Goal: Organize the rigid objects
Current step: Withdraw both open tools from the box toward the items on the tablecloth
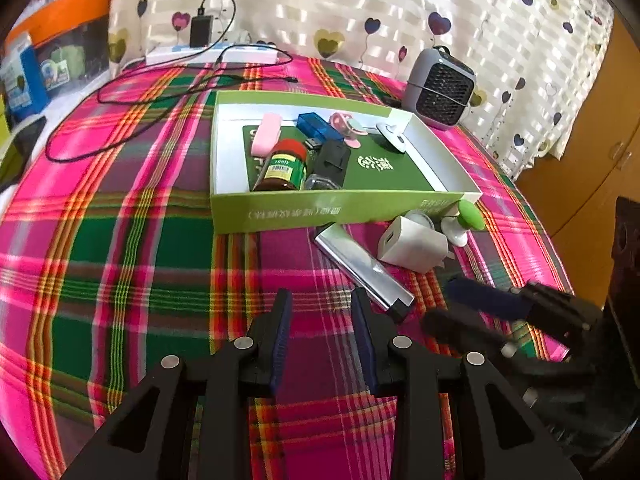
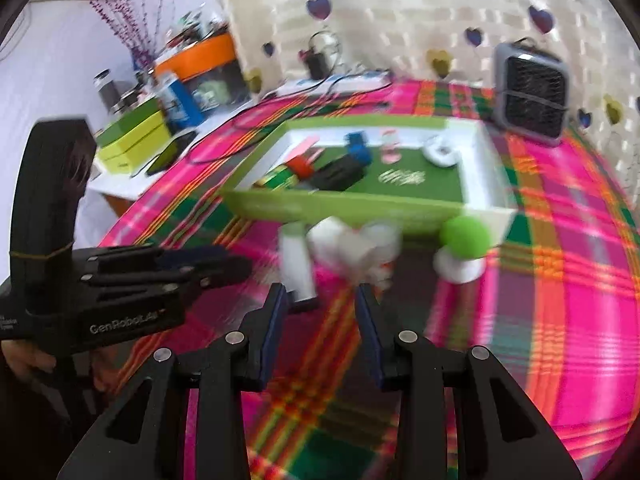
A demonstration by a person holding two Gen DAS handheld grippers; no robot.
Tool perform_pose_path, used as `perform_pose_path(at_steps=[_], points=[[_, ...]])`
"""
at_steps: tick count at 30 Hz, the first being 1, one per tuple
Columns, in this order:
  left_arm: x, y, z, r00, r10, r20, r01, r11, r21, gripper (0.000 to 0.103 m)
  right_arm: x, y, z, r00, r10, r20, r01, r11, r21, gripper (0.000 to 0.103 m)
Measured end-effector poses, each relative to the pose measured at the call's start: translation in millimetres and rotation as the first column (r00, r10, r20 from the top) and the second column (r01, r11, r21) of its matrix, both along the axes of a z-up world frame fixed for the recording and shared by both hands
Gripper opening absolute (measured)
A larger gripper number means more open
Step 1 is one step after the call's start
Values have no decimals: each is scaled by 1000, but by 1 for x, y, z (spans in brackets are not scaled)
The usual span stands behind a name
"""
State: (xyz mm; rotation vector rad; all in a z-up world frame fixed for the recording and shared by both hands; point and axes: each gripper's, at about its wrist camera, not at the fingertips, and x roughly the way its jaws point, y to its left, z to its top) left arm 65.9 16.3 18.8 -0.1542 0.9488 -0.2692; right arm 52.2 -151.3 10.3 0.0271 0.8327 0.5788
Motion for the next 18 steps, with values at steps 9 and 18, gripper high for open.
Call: perform_pose_path(at_steps=[9, 18], points=[[-1, 6, -2, 1000, 12, -6, -12, 1000, 5, 29, 10, 14, -11, 999, 10, -50, -10, 1000, 9, 37], [4, 12, -1, 1000, 23, -17, -24, 1000, -10, 29, 8, 12, -10, 994, 72, -84, -66, 995, 70, 37]])
